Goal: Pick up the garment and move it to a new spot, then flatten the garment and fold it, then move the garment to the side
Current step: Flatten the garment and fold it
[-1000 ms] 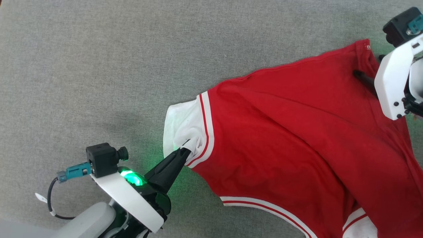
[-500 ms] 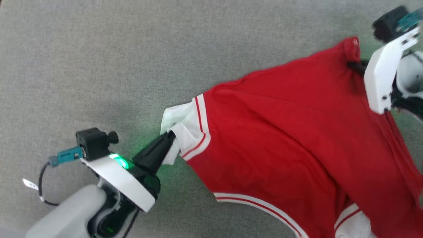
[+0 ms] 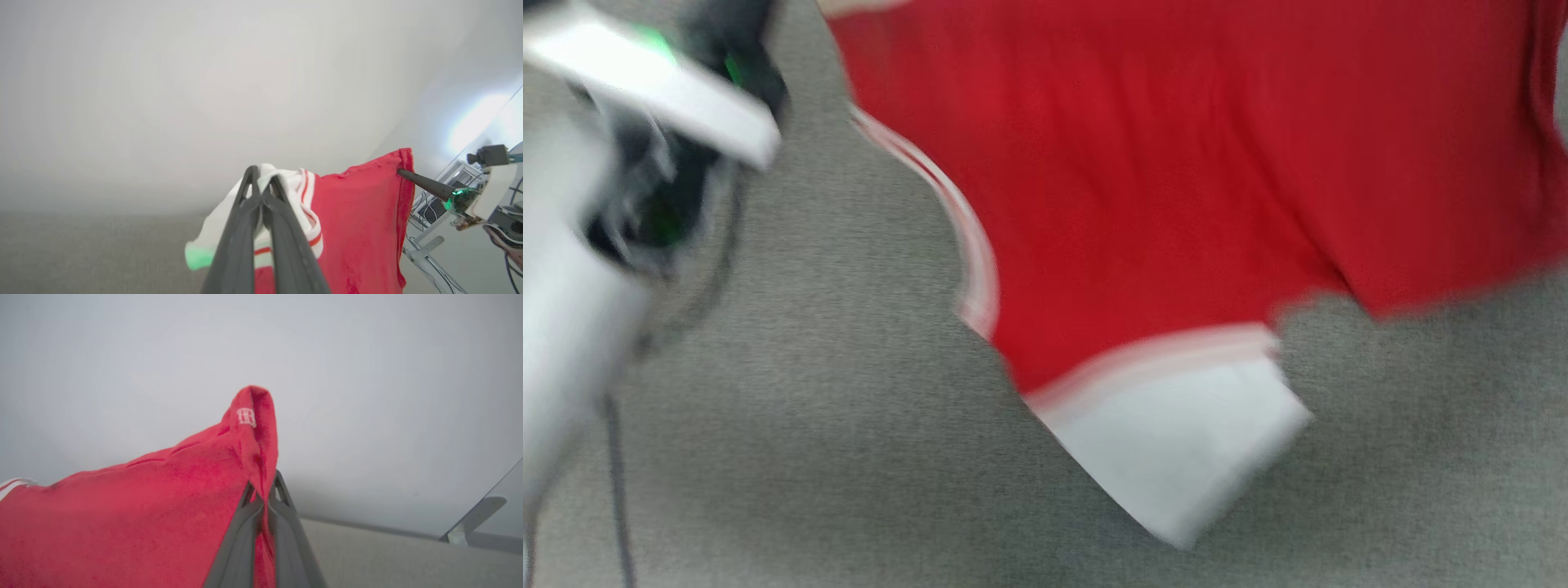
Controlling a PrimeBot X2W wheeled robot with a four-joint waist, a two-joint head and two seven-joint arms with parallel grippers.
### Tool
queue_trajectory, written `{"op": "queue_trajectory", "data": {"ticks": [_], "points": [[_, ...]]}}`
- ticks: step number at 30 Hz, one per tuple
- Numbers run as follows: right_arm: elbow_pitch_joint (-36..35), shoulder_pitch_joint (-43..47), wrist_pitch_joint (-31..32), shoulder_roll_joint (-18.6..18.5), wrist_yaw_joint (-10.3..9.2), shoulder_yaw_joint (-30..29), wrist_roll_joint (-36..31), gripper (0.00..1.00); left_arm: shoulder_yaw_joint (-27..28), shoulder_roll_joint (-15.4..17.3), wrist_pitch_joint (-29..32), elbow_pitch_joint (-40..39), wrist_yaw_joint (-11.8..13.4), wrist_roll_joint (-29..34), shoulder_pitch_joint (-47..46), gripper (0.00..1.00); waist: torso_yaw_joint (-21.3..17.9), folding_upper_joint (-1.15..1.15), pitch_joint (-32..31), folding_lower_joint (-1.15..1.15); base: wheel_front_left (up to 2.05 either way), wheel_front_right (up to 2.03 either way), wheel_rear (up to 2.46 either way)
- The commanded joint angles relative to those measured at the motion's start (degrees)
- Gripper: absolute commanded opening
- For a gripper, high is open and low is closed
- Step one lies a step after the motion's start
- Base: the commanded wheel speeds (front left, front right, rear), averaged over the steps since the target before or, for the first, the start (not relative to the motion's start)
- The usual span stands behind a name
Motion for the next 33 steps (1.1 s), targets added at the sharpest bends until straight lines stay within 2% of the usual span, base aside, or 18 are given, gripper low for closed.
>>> {"op": "queue_trajectory", "data": {"ticks": [1,4,5,10,13,16,21,24,28,33], "points": [[2.01,-4.28,-2.35,1.06,-0.02,-2.01,-1.18,0.00,1.79,-0.93,0.26,3.36,-0.12,-0.81,-6.17,0.00,-1.42,0.00,1.84,0.00,0.00,0.00,0.00],[6.26,-11.05,-6.05,2.89,-0.02,-4.56,-4.02,0.00,4.68,-2.52,-0.38,12.24,-0.11,-0.68,-15.78,0.00,-2.50,0.00,3.29,0.00,0.00,0.00,0.00],[6.26,-11.05,-6.05,2.89,-0.02,-4.56,-4.02,0.00,4.68,-2.52,-0.38,12.24,-0.11,-0.68,-15.78,0.00,-2.50,0.00,3.29,0.00,0.00,0.00,0.00],[13.53,-20.84,-12.96,5.38,-0.05,-8.30,-8.52,0.00,8.57,-5.22,-1.64,22.62,0.00,-0.88,-30.40,0.00,-4.16,0.00,4.73,0.00,0.00,0.00,0.00],[17.36,-24.84,-17.35,6.85,-0.09,-10.58,-10.83,0.00,9.85,-6.15,-2.29,24.69,0.01,-1.02,-36.32,0.00,-4.71,0.00,5.08,0.00,0.00,0.00,0.00],[20.43,-25.79,-18.92,8.19,-0.09,-10.13,-12.24,0.00,9.14,-6.84,-2.34,23.47,0.01,-1.76,-37.76,0.00,-4.77,0.00,5.09,0.00,0.00,0.00,0.00],[23.95,-20.42,-19.29,8.78,-0.07,-7.43,-12.48,0.00,7.56,-6.52,-2.52,19.56,0.01,-4.98,-29.36,0.00,-4.57,0.00,4.46,0.00,0.00,0.00,0.00],[23.41,-12.14,-19.26,9.53,-0.03,-3.98,-9.51,0.00,6.47,-5.30,-3.07,11.88,0.00,-7.23,-16.38,0.00,-4.62,0.00,3.33,0.00,0.00,0.00,0.00],[19.13,-0.97,-18.62,8.08,-0.02,0.31,-5.44,0.00,8.38,-5.31,-3.36,2.90,-0.01,-8.05,-1.98,0.00,-3.94,0.00,1.94,0.00,0.00,0.00,0.00],[9.57,14.70,-16.99,3.83,-0.02,3.90,0.37,0.00,10.92,-6.61,-3.36,-6.65,-0.02,-5.54,15.36,0.00,-3.23,0.00,-0.13,0.00,0.00,0.00,0.00]]}}
